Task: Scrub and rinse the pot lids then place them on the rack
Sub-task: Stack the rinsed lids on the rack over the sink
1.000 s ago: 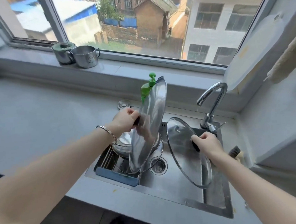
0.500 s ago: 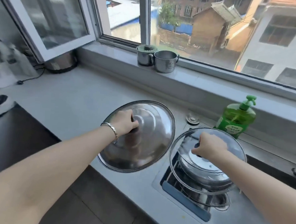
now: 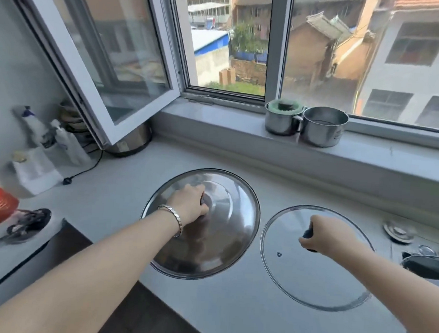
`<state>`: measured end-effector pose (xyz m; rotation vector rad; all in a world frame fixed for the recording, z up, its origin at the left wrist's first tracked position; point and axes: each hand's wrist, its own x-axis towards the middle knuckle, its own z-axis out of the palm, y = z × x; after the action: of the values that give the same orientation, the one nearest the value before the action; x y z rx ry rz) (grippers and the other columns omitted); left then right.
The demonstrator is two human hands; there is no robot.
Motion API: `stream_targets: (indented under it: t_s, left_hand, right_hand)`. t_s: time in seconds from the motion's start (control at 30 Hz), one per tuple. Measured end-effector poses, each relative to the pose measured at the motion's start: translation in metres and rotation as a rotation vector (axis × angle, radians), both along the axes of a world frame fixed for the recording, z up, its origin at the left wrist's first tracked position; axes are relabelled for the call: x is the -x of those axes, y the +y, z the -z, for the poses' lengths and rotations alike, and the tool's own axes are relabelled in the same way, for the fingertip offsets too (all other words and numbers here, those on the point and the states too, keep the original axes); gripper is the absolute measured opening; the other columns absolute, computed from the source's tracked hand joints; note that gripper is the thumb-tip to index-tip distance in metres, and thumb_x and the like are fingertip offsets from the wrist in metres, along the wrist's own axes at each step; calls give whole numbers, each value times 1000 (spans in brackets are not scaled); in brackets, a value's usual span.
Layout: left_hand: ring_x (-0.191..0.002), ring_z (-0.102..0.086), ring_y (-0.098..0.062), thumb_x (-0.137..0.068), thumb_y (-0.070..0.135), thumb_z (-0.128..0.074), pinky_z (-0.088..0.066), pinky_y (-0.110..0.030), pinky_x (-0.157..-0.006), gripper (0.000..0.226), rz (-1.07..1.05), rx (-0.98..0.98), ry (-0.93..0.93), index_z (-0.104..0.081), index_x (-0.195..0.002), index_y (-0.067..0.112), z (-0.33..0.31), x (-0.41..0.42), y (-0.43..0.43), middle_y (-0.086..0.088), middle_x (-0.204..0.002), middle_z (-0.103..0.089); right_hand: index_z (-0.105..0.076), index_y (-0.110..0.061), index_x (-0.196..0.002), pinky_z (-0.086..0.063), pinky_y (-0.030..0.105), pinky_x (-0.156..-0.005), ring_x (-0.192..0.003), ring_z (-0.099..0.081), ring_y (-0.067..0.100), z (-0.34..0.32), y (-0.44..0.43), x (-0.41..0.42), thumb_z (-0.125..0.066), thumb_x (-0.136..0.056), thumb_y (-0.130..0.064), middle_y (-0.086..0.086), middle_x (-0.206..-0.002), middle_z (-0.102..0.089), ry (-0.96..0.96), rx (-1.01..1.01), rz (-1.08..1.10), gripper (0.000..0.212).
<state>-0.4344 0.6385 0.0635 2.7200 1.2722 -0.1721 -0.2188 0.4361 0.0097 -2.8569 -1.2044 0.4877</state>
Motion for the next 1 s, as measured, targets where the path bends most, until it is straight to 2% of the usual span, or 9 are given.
stream_targets:
  t_s: [0.1, 0.2, 0.27, 0.33, 0.43, 0.5, 0.6, 0.83, 1.0]
  left_hand:
    - [-104, -56, -33, -86, 23, -55, -46, -36, -86, 30, -13, 29, 28, -53, -114, 11, 10, -1, 63, -17, -114, -55]
    - [-104, -55, -34, -89, 21, -50, -43, -35, -83, 27, -3, 27, 90, -51, -114, 11, 20, -5, 125, -16, -115, -52]
    - [-104, -55, -35, -90, 20, -48, -42, -33, -81, 26, 3, 15, 123, -51, -115, 13, 28, -8, 167, -17, -117, -51]
    - [-103, -56, -36, -90, 18, -45, -41, -33, -81, 27, 0, 16, 140, -50, -116, 14, 38, -13, 209, -18, -117, -49]
    - [-103, -55, -39, -89, 15, -43, -42, -36, -86, 34, 36, 48, 177, -47, -123, 16, 62, -21, 274, -20, -117, -46]
    - [-105, -54, -39, -90, 15, -43, -43, -38, -90, 43, 81, 62, 208, -42, -132, 23, 82, -28, 316, -19, -119, -45]
    - [-110, -51, -38, -93, 15, -40, -40, -36, -95, 57, 143, 101, 271, -30, -143, 40, 111, -36, 372, -17, -125, -41]
    - [-105, -50, -34, -94, 6, -32, -45, -40, -94, 69, 216, 59, 353, -15, -145, 48, 165, -56, 464, -13, -121, -36]
    - [-107, -44, -32, -98, 11, -35, -42, -33, -88, 62, 253, 25, 315, -16, -146, 45, 195, -70, 482, -12, -124, -32]
  right_hand:
    - [-40, -18, -69, -29, 24, -50, -64, -49, 19, 6, 64, 4, -57, -75, -25, -2, -70, -55, 48, -6, -10, 19]
    - [-48, -17, -82, -34, 23, -53, -76, -56, 20, 14, 132, 11, -57, -78, -27, 0, -86, -64, 78, -16, -23, 14]
    - [-50, -18, -86, -31, 22, -48, -75, -54, 21, 19, 176, 18, -57, -79, -27, 1, -90, -65, 72, -13, -39, 14]
    - [-49, -17, -85, -28, 21, -45, -73, -52, 22, 24, 220, 25, -58, -80, -25, 0, -83, -61, 85, 2, -42, 13]
    - [-45, -16, -81, -25, 22, -45, -73, -49, 23, 35, 283, 35, -58, -82, -24, -3, -64, -43, 103, 8, -7, 16]
    - [-41, -16, -77, -23, 22, -44, -73, -47, 23, 46, 322, 40, -59, -82, -22, -4, -62, -36, 105, 1, 41, 20]
    - [-40, -14, -86, -22, 23, -44, -74, -45, 24, 65, 375, 45, -60, -82, -21, -3, -63, -33, 125, -9, 114, 22]
    - [-38, -14, -89, -21, 24, -44, -75, -44, 24, 96, 455, 33, -57, -85, -20, -2, -66, -36, 164, 7, 200, 21]
    - [-35, -15, -90, -29, 26, -53, -80, -46, 27, 122, 479, 18, -54, -86, -20, 3, -86, -44, 172, 12, 225, 20]
